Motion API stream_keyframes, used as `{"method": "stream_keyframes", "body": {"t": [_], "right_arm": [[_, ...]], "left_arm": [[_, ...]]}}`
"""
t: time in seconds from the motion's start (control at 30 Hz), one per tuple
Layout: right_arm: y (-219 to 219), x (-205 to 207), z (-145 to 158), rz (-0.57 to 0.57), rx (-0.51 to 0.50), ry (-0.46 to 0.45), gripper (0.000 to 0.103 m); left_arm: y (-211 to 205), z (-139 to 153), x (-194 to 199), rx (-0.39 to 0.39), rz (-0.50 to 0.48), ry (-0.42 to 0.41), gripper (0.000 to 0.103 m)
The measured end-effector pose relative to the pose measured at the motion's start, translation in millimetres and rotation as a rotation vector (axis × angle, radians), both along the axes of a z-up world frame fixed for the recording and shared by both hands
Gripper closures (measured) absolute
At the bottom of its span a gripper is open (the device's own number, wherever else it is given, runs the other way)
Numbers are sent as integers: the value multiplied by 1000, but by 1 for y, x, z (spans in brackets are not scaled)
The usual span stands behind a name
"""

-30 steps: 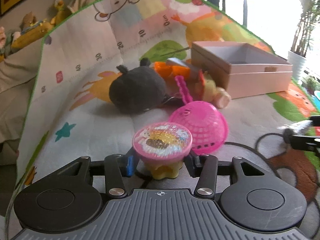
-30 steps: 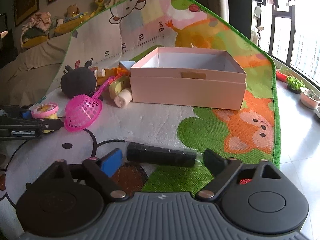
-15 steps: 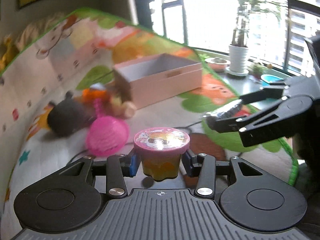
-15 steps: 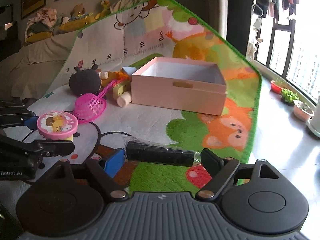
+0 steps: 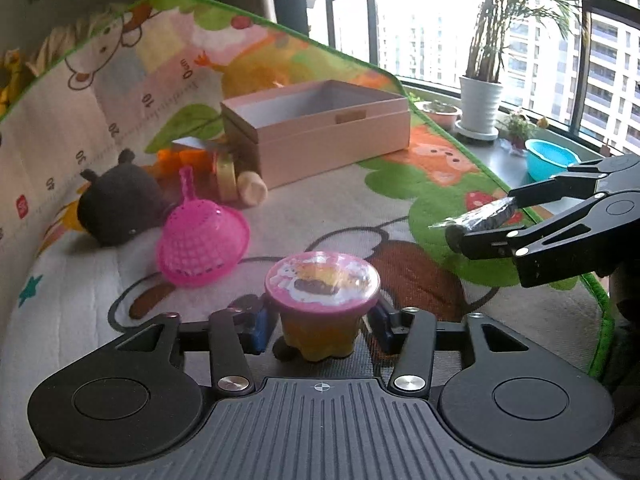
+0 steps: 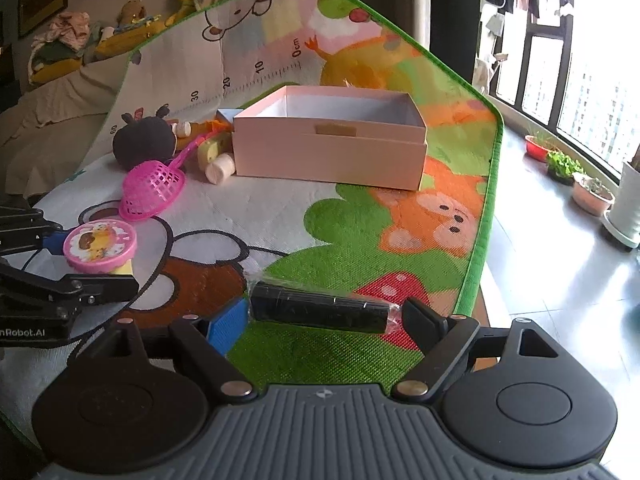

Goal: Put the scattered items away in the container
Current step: 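Carry the cup and cylinder over the pink box and open both tools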

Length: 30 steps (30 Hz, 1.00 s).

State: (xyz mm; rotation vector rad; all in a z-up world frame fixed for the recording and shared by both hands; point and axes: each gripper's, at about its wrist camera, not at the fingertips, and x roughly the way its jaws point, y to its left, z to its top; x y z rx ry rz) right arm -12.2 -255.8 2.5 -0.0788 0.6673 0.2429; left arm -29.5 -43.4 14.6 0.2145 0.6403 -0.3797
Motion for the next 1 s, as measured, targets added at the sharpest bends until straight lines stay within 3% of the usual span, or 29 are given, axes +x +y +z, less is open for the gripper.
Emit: {"method": "stream_keyframes", "body": {"t": [0.07,0.17,0.3,0.33,0.63,0.8,1.0], "right_arm": [[0,1,-1,-3,7,6,8],[2,5,-5,-8,2,24,7],[1,7,-8,-9,17,41,11],[1,7,-8,-4,15,37,14],[4,11,9,110,-36,13,16],[-2,43,46,91,-57,-131,16],[-14,139,88,30,49,-223,16]], "left_arm": [[-2,-1,2,5,-7,4,37],[-6,-4,3,11,-7,3,30],[-8,-5,6,17,5,-1,35],[-8,-5,6,20,9,-2,44],[-9,22,9,17,-46,-38,46],[-13,58,57,-6,-44,-90,46],[-34,84,144,-47,-50,-171,45]]}}
